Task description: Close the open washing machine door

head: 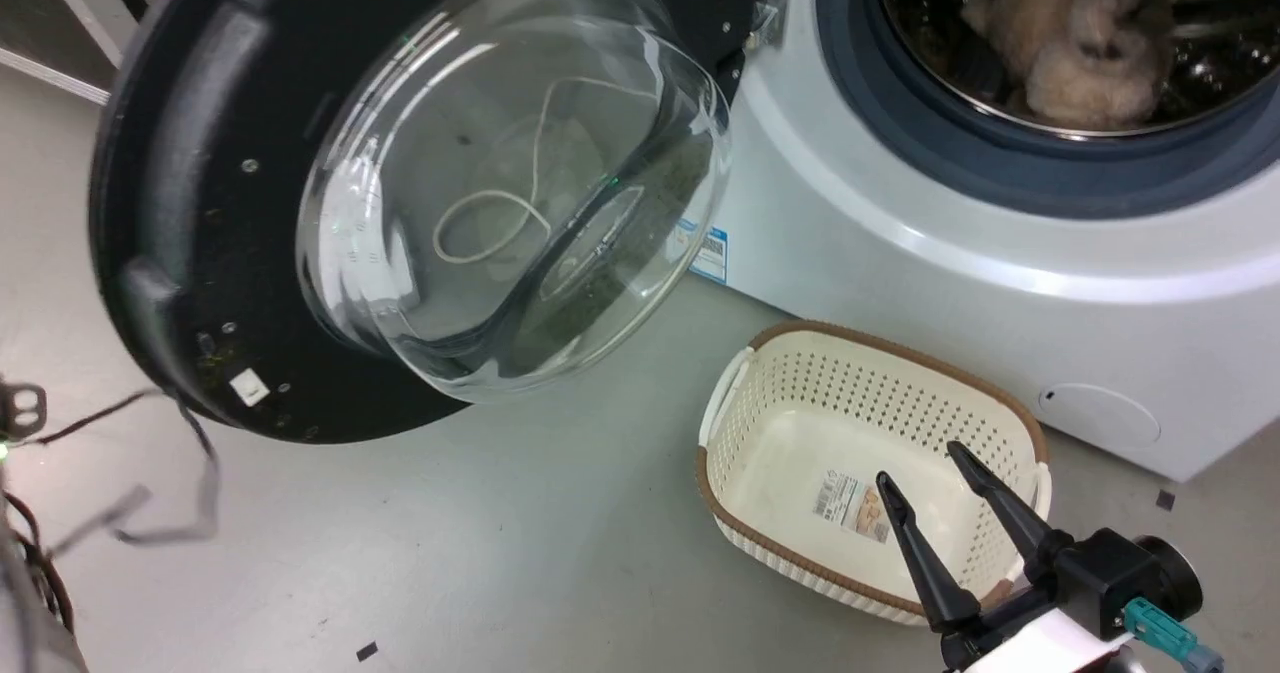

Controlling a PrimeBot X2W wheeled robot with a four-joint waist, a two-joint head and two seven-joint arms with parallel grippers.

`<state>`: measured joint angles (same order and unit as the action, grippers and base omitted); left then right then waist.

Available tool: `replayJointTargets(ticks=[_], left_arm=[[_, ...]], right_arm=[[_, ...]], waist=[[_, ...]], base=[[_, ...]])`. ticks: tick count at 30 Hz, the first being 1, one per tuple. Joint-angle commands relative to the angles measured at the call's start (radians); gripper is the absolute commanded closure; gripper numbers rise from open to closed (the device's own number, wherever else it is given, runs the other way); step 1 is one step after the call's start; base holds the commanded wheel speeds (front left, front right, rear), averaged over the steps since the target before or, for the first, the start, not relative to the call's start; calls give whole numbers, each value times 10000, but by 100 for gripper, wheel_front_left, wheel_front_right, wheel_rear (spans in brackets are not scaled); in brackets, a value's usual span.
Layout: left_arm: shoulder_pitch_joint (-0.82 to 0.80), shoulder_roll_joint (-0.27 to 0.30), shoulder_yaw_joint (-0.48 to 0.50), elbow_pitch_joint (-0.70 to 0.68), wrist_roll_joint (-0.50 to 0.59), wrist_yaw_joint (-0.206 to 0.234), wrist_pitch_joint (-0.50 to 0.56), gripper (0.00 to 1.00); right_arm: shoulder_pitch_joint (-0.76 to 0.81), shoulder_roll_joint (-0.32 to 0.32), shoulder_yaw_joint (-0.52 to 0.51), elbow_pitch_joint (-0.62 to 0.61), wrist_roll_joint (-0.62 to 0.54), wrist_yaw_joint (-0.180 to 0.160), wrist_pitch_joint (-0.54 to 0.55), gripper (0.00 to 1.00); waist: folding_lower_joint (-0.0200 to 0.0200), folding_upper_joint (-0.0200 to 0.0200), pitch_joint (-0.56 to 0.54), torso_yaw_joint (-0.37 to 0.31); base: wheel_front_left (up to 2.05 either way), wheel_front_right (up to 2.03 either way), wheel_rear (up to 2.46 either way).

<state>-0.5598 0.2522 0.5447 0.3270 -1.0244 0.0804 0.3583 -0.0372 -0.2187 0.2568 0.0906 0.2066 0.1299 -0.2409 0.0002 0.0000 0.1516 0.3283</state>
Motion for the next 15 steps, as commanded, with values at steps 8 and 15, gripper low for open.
replayJointTargets(ticks=[8,15], left_arm=[[-291,279,158,556,-1791,163,2598,100],[724,-102,-277,-187,-2436,-130,4270,100]], right_arm=[[-288,-282,140,152,296,8,-208,0],[-247,-123,180,387,330,8,-208,0]], waist=[[-2,0,227,-72],[-2,0,-207,-182]], base=[[0,0,0],[0,0,0]])
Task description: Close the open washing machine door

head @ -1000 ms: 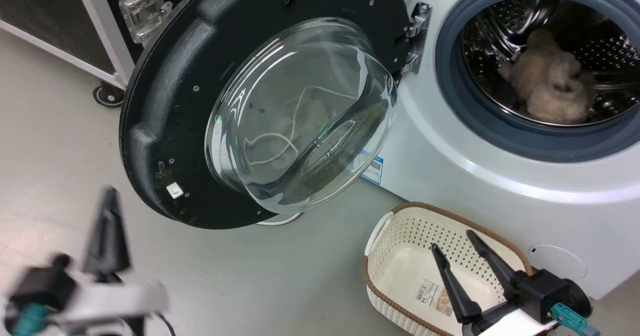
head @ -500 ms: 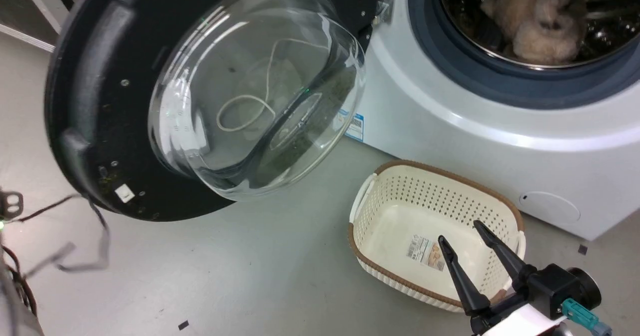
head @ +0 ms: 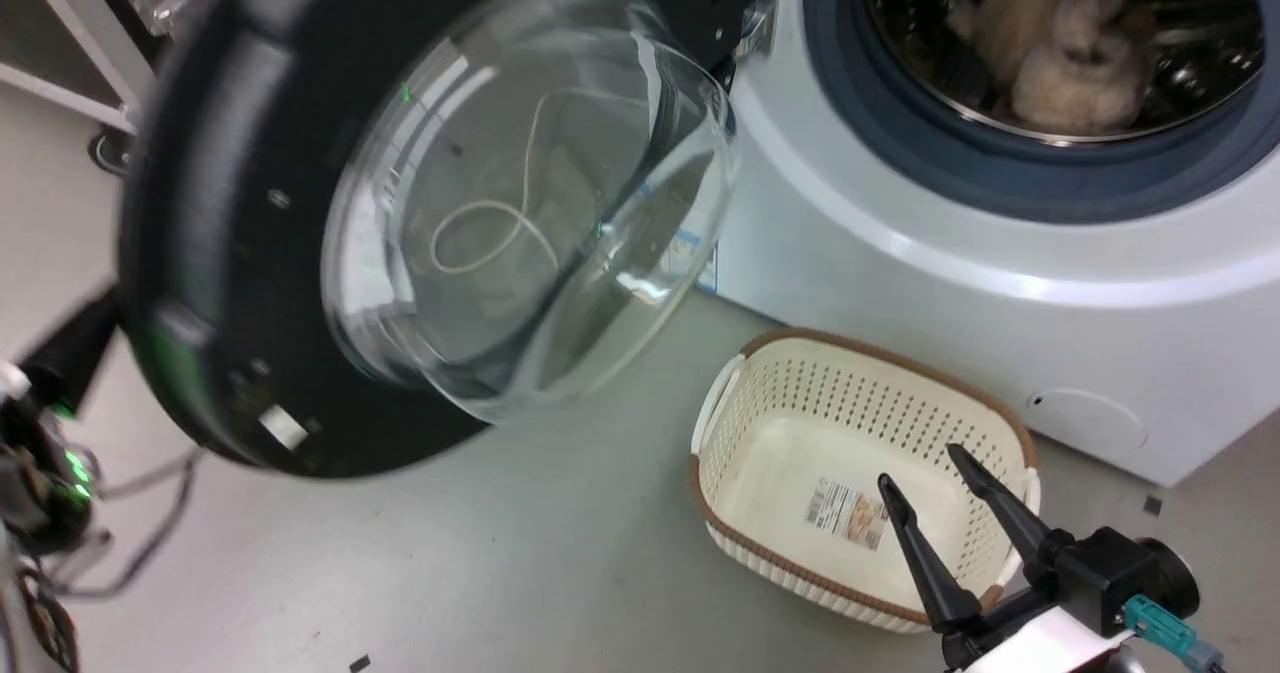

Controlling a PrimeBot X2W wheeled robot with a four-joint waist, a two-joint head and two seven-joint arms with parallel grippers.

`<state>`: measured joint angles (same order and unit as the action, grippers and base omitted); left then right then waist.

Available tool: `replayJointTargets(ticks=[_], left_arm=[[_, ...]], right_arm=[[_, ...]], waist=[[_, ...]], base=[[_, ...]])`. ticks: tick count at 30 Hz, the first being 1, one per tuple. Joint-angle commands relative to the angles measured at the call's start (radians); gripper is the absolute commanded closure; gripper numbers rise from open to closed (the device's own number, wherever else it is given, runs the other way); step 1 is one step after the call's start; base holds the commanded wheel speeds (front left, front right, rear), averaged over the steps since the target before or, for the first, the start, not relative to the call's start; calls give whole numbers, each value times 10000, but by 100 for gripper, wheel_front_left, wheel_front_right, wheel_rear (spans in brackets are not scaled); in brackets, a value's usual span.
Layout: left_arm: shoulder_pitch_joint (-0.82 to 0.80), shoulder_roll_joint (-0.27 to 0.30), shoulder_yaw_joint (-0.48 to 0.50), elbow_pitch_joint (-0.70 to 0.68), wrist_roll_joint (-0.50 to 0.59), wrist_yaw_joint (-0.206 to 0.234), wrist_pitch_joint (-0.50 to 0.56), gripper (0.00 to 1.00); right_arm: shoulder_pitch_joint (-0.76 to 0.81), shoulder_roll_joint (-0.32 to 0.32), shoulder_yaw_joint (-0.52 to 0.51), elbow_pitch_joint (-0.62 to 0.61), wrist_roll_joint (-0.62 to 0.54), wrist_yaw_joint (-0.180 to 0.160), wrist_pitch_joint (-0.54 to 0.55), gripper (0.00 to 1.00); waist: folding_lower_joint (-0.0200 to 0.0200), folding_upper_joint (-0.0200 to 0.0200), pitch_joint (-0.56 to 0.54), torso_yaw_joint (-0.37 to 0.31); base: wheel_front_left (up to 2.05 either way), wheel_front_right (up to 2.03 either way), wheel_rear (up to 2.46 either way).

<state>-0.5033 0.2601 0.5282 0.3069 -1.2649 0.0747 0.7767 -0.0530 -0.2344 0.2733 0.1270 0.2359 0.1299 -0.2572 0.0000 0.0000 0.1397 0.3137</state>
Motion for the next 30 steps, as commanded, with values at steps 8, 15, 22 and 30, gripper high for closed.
replayJointTargets(ticks=[8,15,22,30], left_arm=[[1807,-1182,-578,-1575,-649,-93,1362,100],[3667,-2001,-1522,-3019,-1292,-71,1921,100],[5254,-2094,-4091,-3791,-3230,-166,237,100],[5143,-2097,-6387,-3596,-4105,-772,-1811,100]], right_arm=[[204,613,-838,511,-124,8,-45,0],[510,1325,-1944,900,-559,8,-45,0],[545,1518,-2297,986,-851,8,1,0],[313,1504,-2292,840,-917,8,119,0]], waist=[[0,0,-1018,-294],[0,0,-1674,-860],[0,0,-1630,-1955],[0,0,-790,-3832]], base=[[0,0,0],[0,0,0],[0,0,0],[0,0,0]])
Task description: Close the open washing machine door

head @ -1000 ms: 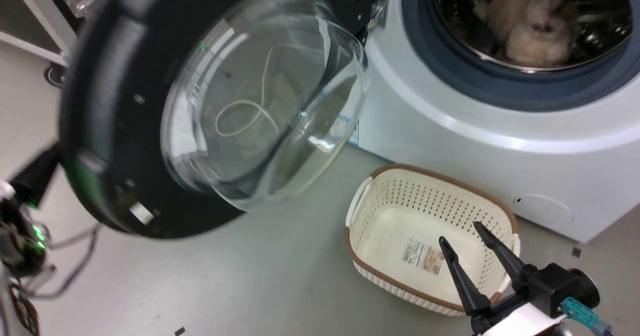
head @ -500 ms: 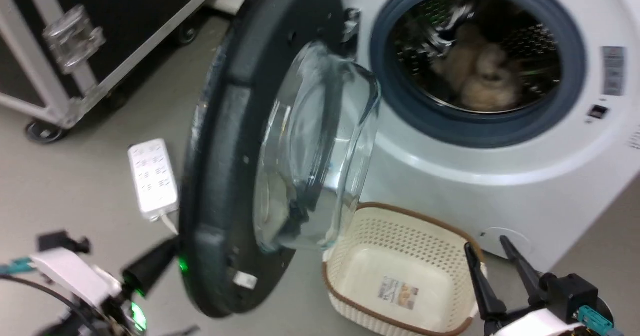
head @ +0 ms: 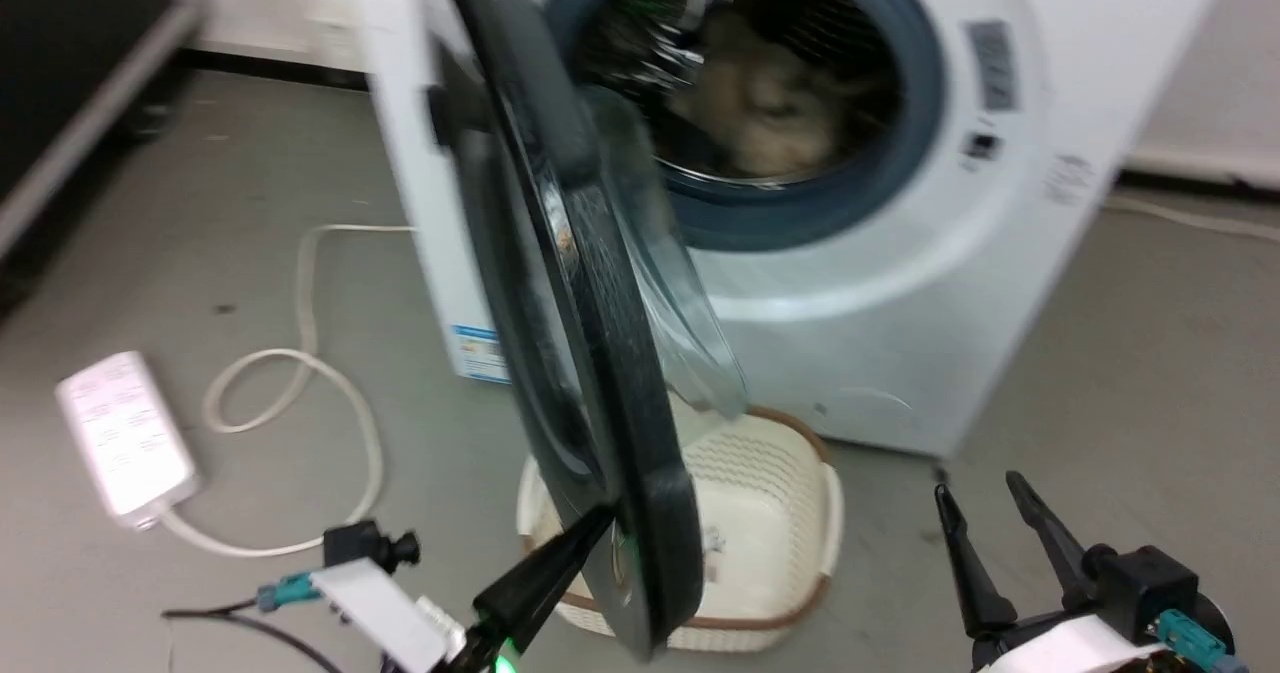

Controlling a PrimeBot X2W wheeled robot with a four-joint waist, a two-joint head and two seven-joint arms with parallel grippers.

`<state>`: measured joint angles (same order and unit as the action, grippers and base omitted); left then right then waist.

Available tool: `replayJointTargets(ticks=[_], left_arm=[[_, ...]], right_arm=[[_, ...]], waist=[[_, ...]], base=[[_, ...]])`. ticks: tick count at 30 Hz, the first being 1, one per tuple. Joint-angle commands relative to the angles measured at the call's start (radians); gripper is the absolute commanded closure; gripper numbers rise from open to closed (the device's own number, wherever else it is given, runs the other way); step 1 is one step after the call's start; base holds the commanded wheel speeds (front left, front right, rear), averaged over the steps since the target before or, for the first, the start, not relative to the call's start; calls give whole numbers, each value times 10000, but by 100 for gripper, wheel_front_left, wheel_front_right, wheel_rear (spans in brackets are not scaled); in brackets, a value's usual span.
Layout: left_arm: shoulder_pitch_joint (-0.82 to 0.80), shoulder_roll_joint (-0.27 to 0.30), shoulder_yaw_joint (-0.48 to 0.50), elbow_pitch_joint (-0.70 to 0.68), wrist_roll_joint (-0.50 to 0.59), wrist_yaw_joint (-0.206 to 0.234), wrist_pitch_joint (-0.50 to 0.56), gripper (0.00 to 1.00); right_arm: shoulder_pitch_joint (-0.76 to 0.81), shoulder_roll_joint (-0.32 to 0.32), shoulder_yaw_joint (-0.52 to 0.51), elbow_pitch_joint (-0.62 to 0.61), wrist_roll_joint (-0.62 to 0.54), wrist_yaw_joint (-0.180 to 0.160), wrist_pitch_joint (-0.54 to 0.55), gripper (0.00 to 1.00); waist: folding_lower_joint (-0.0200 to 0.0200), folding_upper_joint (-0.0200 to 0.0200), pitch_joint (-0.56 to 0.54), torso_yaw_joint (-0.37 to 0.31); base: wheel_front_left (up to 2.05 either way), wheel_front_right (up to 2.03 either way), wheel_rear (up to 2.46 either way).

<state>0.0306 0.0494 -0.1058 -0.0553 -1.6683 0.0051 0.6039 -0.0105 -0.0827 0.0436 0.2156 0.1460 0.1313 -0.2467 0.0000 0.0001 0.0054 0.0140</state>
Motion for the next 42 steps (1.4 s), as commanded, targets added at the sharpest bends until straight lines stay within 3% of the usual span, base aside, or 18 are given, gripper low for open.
replayJointTargets(ticks=[1,11,19,26,33,34,35,39,42], left_arm=[[-376,10,-260,127,-122,-157,-268,100],[-2876,9,-1604,1874,-445,-739,-2344,100],[-5444,9,-2118,3915,-908,-935,-4407,100],[-7226,9,-2344,5833,-1199,-1200,-5868,100],[-7292,9,-2912,6409,-1306,-1347,-6087,100],[-6638,101,-3171,5815,-826,-1353,-5990,7],[-6325,186,-3269,5537,-655,-1353,-5947,0],[-5206,560,-3531,4542,-150,-1355,-5918,0],[-3681,1686,-3931,3319,1504,-1356,-6853,0]], right_arm=[[-172,-24,-19,-70,-3,-6,15,0],[-770,-5,-64,77,292,-6,-65,0],[-1178,126,147,426,495,-6,-136,0],[-1381,219,223,446,593,-6,-148,0],[-1232,263,159,294,545,-6,-149,0],[-1094,210,77,142,494,-6,-149,0],[-1036,184,61,84,478,-6,-150,0],[-808,74,-11,-114,457,-6,-150,0],[-468,-82,-68,-382,455,-6,-150,0]], waist=[[0,-1,699,-1073],[0,-1,2012,-3472],[0,-1,2566,-4647],[0,-1,2726,-4940],[0,-1,2265,-4401],[0,-1,1884,-3964],[0,-1,1751,-3817],[0,-1,1295,-3280],[0,-1,774,-2526]], base=[[0,0,0],[0,0,0],[0,0,0],[0,0,0],[0,0,0],[0,0,0],[0,0,0],[0,0,0],[0,0,0]])
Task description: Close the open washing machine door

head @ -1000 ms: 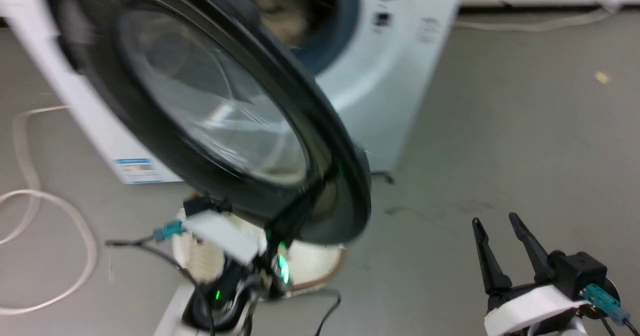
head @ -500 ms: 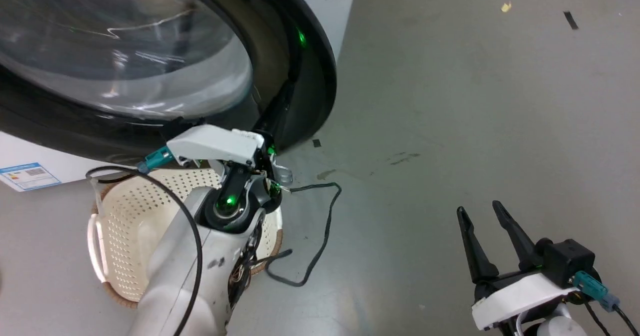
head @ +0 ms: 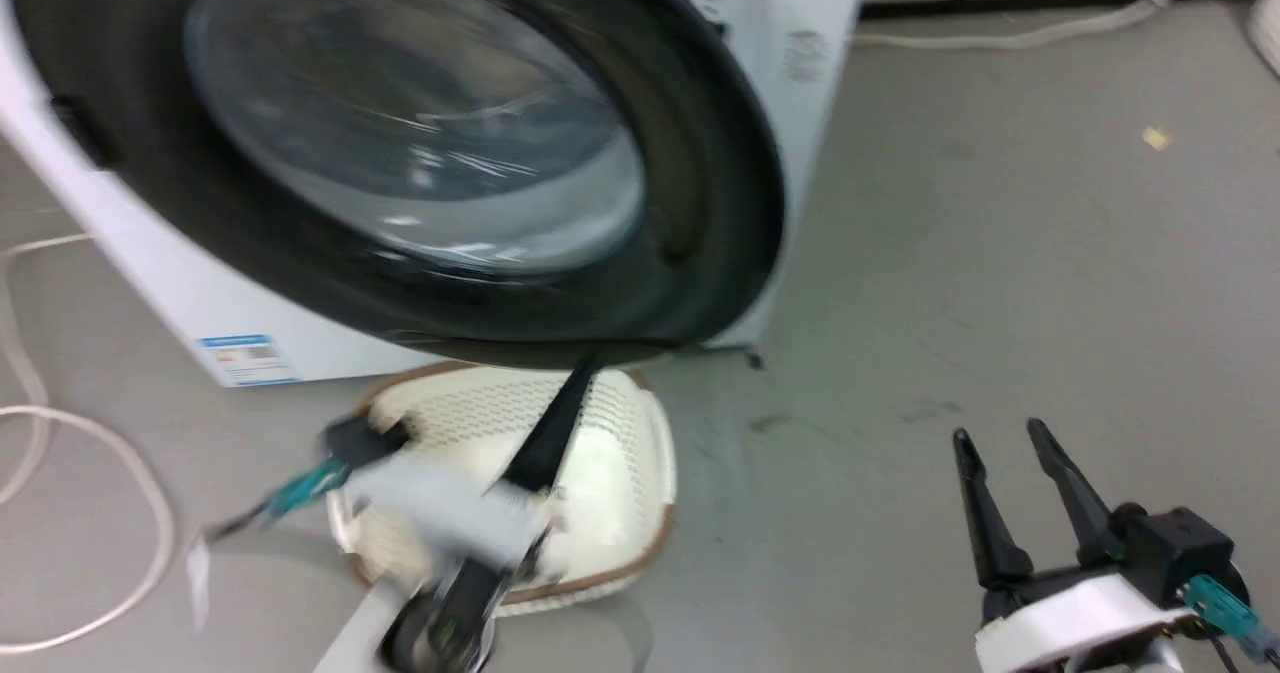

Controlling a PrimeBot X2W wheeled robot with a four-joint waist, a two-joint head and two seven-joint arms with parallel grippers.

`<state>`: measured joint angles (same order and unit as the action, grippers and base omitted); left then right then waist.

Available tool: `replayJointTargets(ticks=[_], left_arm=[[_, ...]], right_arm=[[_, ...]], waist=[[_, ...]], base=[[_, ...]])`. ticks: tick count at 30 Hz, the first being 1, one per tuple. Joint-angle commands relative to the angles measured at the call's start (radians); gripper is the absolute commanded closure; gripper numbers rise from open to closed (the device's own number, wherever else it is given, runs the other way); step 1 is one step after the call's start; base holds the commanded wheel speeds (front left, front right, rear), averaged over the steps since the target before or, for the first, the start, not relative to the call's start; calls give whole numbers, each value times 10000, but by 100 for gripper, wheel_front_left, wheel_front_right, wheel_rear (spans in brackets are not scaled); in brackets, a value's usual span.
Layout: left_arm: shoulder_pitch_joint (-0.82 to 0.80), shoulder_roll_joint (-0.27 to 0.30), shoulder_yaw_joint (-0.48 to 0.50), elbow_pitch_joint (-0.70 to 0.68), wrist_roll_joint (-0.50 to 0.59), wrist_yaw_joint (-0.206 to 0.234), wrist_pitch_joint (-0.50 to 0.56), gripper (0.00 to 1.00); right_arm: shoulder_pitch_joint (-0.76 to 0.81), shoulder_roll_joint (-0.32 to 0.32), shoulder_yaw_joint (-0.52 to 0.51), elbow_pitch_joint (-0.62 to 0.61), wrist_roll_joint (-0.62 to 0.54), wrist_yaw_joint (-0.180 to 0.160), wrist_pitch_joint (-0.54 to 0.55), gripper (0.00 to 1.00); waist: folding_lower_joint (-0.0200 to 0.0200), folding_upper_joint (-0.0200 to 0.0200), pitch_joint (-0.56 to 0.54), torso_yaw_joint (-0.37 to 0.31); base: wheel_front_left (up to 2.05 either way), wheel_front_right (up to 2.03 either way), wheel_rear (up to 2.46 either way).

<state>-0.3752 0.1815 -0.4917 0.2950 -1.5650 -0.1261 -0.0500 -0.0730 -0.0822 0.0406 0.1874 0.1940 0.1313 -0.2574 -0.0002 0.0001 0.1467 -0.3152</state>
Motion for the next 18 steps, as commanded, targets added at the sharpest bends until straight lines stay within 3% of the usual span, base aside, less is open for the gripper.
replayJointTargets(ticks=[1,3,4,5,7,8,9,10,11,12,13,14,15,17,18], left_arm=[[1303,1096,-207,-696,1707,-44,-1399,0],[1549,1312,-192,-786,2111,-44,-1644,0],[1948,1683,-43,-896,3033,85,-1953,0],[1948,1683,-43,-896,3033,85,-1953,0],[2377,1935,450,-1213,4838,704,-2101,0],[2377,1935,450,-1213,4838,704,-2101,0],[2669,1782,1209,-1641,6402,1254,-2110,0],[2669,1782,1209,-1641,6402,1254,-2110,0],[2857,1625,1576,-1882,7168,1496,-2112,0],[3229,1259,2199,-2297,8607,1927,-2114,0],[3229,1259,2199,-2297,8607,1927,-2114,0],[3568,831,2688,-2668,9820,2205,-2115,0],[3568,831,2688,-2668,9820,2205,-2115,0],[3953,376,3035,-3110,11348,2197,-2116,0],[3953,376,3035,-3110,11348,2197,-2116,0]], right_arm=[[437,-193,-71,-289,-27,-6,-43,0],[533,-226,-76,-333,-34,-6,-43,0],[688,-292,-53,-386,-38,-6,-43,0],[688,-292,-53,-386,-38,-6,-43,0],[877,-335,-45,-423,-42,-6,-43,0],[877,-335,-45,-423,-42,-6,-43,0],[962,-338,-39,-459,-47,-6,-43,0],[962,-338,-39,-459,-47,-6,-43,0],[987,-339,-18,-467,-53,-6,-43,0],[1031,-341,-11,-486,-74,-6,-43,0],[1031,-341,-11,-486,-74,-6,-43,0],[1063,-335,-12,-495,-94,-6,-43,0],[1063,-335,-12,-495,-94,-6,-43,0],[1130,-318,17,-481,-88,-6,-43,0],[1130,-318,17,-481,-88,-6,-43,0]], waist=[[2,-1,-955,1361],[2,-1,-1045,1556],[2,-1,-1198,1897],[2,-1,-1198,1897],[2,-1,-1403,2356],[2,-1,-1403,2356],[2,-1,-1477,2601],[2,-1,-1477,2601],[2,-1,-1503,2687],[2,-1,-1545,2856],[2,-1,-1545,2856],[2,-1,-1567,2980],[2,-1,-1567,2980],[2,-1,-1593,3133],[2,-1,-1593,3133]], base=[[0,0,0],[0,0,0],[0,0,0],[0,0,0],[0,0,0],[0,0,0],[0,0,0],[0,0,0],[0,0,0],[0,0,0],[0,0,0],[0,0,0],[0,0,0],[0,0,0],[0,0,0]])
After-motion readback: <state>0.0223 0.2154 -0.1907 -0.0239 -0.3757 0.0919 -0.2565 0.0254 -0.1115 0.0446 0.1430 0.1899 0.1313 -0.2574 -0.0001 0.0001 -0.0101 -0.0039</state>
